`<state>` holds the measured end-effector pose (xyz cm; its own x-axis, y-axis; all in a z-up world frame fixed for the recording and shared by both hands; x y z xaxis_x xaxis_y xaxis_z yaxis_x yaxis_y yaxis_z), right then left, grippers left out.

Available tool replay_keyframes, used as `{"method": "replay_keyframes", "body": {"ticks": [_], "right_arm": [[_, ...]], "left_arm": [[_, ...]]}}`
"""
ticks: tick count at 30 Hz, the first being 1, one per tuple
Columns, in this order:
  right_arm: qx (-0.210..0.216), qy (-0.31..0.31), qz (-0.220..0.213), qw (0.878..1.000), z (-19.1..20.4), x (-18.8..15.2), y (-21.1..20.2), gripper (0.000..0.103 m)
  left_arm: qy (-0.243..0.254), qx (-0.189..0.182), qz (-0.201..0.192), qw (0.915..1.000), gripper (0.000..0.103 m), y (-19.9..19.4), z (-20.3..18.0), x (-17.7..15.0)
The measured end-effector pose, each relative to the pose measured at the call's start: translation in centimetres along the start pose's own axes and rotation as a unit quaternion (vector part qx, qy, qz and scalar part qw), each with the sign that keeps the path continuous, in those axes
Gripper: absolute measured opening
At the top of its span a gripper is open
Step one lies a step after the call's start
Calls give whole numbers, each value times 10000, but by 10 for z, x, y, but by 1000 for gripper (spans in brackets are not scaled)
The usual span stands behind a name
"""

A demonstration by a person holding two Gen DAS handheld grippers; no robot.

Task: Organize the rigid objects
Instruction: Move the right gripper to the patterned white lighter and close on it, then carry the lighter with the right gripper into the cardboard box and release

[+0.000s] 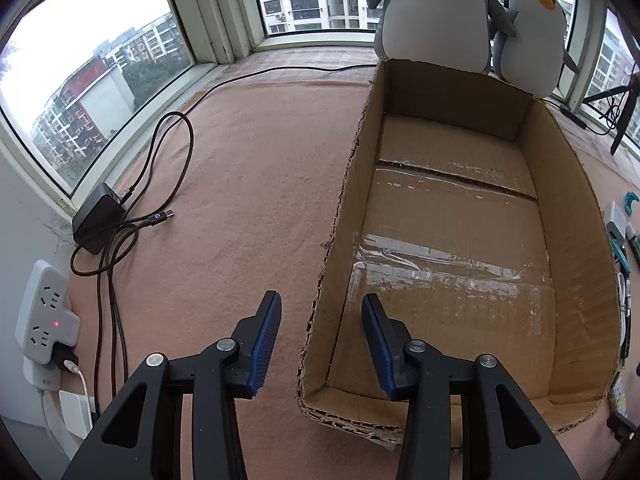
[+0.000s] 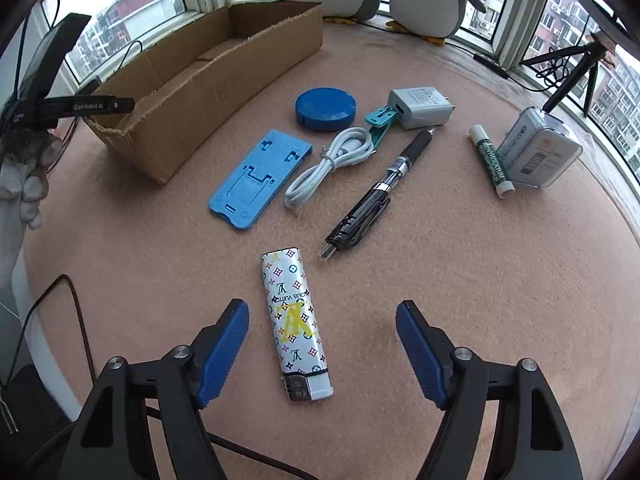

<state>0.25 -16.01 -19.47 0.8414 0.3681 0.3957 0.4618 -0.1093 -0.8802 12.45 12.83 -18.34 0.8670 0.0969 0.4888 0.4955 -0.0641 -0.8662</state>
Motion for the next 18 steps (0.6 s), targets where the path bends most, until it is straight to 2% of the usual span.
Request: {"method": "replay_keyframes", "body": {"ticks": [1,6,8,12,18], "right_arm": [[16,-56,43,10000,2,0,2,59],[116,-197,36,9997,4,2,1,51],[156,-207,48,9997,3,3,0,38],[247,-76,97,9996,0,5,0,23],[476,313,132,9983,-9,6,2,21]], "left_arm": [[3,-5,5,10000,42,0,-1,0],[40,-17,22,10000,36,3,-3,0],[19,-51,34,10000,33,5,-3,0],[-1,-79,0,10000,32,7,-3,0],[29,-62,-39,10000,32,8,-2,2]]}}
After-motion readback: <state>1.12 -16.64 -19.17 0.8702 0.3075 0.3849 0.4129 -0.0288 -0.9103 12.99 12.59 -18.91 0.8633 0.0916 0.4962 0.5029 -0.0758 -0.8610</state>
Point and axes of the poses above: each gripper's, at about its wrist camera, not at the fingertips, and y roughly the way its jaws point, z to its left, x to its top, the point moved 3 cm from there along y, roughly the way its jaws point, and after that the axes turned 14 degrees about -x, right-handed, at the moved point
